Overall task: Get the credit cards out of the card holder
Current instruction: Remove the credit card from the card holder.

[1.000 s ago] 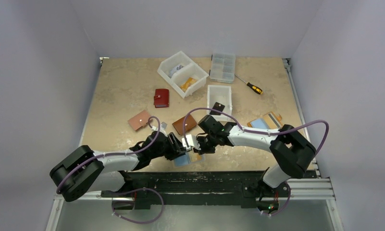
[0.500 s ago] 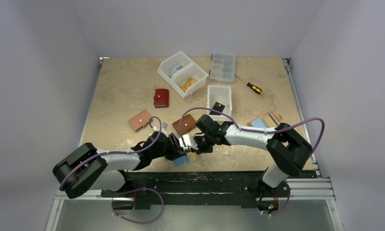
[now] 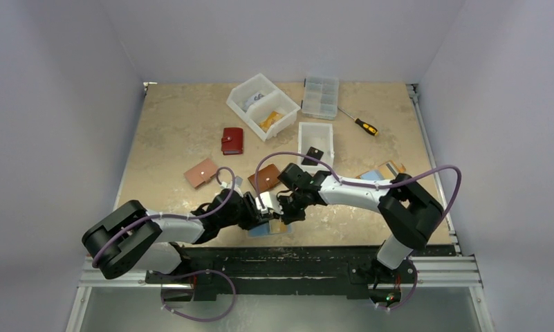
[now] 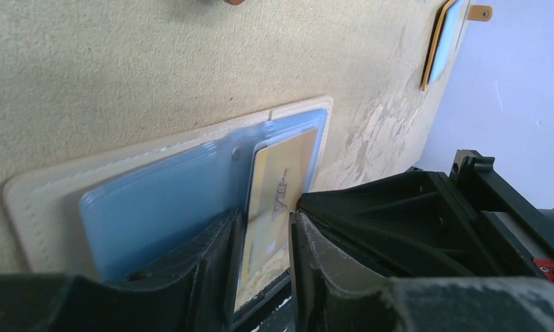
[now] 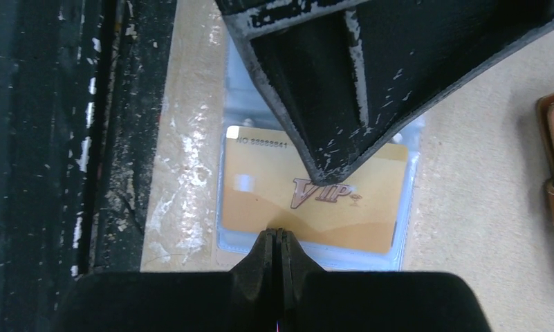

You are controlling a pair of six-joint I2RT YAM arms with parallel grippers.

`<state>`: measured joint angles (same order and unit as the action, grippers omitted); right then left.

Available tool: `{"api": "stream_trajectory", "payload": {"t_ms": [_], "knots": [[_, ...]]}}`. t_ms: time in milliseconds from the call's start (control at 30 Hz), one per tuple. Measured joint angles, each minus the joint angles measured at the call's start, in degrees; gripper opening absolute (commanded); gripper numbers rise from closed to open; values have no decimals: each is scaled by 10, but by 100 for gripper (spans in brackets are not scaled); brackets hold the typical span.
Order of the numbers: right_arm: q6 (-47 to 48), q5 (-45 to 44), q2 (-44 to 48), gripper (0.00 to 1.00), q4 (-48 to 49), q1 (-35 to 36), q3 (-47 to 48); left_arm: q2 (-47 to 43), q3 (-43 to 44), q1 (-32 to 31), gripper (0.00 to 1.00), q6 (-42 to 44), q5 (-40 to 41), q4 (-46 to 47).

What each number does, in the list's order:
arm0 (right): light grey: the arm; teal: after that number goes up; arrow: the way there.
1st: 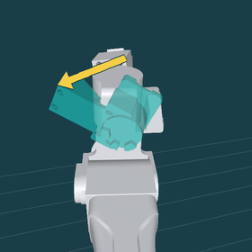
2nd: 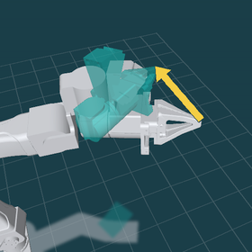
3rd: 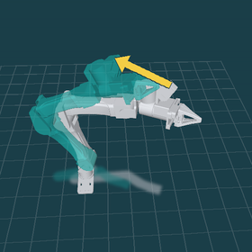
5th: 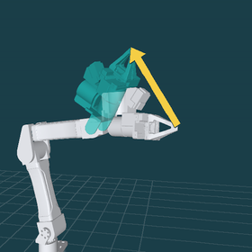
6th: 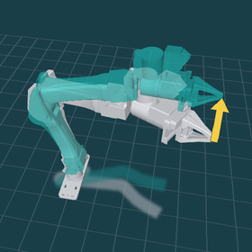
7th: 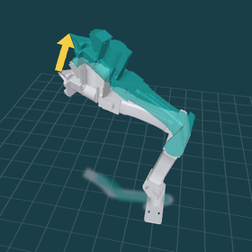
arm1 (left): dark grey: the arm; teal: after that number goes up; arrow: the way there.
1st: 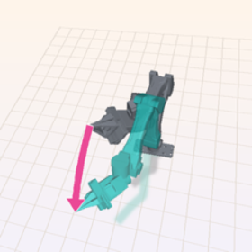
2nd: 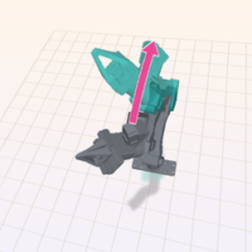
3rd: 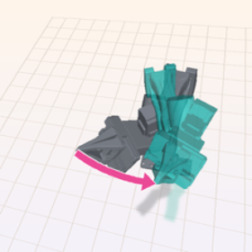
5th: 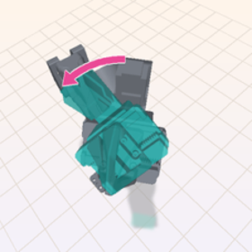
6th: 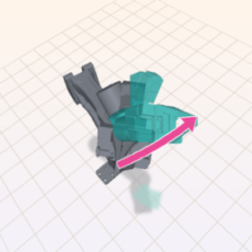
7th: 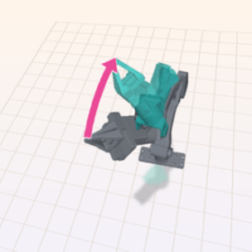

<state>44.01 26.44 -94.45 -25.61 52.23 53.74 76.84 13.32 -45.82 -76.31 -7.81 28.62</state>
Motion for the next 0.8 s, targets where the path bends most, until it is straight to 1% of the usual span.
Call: {"api": "stream_trajectory", "payload": {"t_ms": [200,400,667,800], "knots": [[-20,26,-10,0,-16,0,10,2,-8,0,21,0,3,8],[-49,35,-22,0,-7,5,22,2,-9,-1,17,0,0,16],[-80,31,-24,0,7,-2,23,4,-9,-1,20,23,-15,21],[-85,31,-27,0,11,-5,23,4,-9,-1,19,35,-21,17]]}}
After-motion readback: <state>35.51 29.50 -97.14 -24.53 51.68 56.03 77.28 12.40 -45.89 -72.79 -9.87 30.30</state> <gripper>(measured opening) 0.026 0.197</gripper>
